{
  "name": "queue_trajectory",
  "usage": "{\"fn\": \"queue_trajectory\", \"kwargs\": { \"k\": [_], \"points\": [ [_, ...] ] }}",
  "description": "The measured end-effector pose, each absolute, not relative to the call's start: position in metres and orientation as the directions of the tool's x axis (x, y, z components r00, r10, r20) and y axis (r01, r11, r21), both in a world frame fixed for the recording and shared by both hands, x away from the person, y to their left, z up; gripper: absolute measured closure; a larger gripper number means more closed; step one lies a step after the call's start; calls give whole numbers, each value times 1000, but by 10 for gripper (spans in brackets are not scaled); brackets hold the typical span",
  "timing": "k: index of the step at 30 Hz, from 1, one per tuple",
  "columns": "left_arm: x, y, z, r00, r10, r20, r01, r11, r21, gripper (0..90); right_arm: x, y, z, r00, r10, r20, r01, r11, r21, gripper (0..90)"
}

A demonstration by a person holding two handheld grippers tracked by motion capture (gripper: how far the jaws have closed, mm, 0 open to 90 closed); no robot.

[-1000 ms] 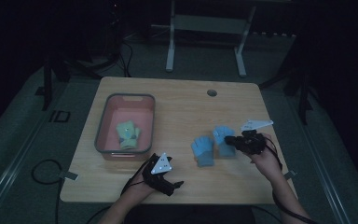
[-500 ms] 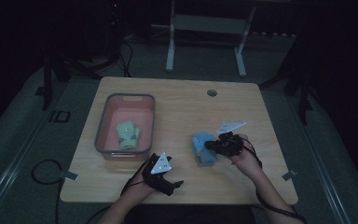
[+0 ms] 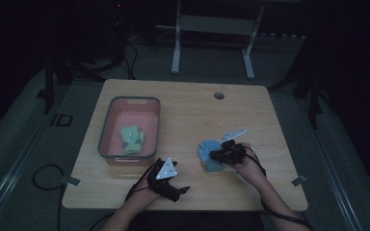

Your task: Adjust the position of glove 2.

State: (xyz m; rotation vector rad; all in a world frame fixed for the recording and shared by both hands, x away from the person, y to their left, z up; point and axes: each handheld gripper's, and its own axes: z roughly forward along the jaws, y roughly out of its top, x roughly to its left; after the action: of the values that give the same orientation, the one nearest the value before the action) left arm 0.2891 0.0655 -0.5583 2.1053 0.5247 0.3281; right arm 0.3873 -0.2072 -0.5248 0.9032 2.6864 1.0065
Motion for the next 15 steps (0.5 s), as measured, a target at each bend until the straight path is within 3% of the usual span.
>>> {"fn": "queue_trajectory", "kwargs": {
  "k": [8, 11, 15],
  "points": [
    [289, 65, -558, 873, 486, 45, 237, -502, 832, 21, 387, -207, -524, -806, 585, 91, 496, 584, 642, 787],
    [289, 64, -557, 869, 491, 58, 228, -503, 834, 21, 385, -209, -516, -809, 580, 91, 484, 572, 662, 701],
    [287, 62, -556, 870, 488, 71, 218, -508, 833, 21, 381, -214, -508, -808, 581, 100, 478, 546, 688, 488]
  ]
}}
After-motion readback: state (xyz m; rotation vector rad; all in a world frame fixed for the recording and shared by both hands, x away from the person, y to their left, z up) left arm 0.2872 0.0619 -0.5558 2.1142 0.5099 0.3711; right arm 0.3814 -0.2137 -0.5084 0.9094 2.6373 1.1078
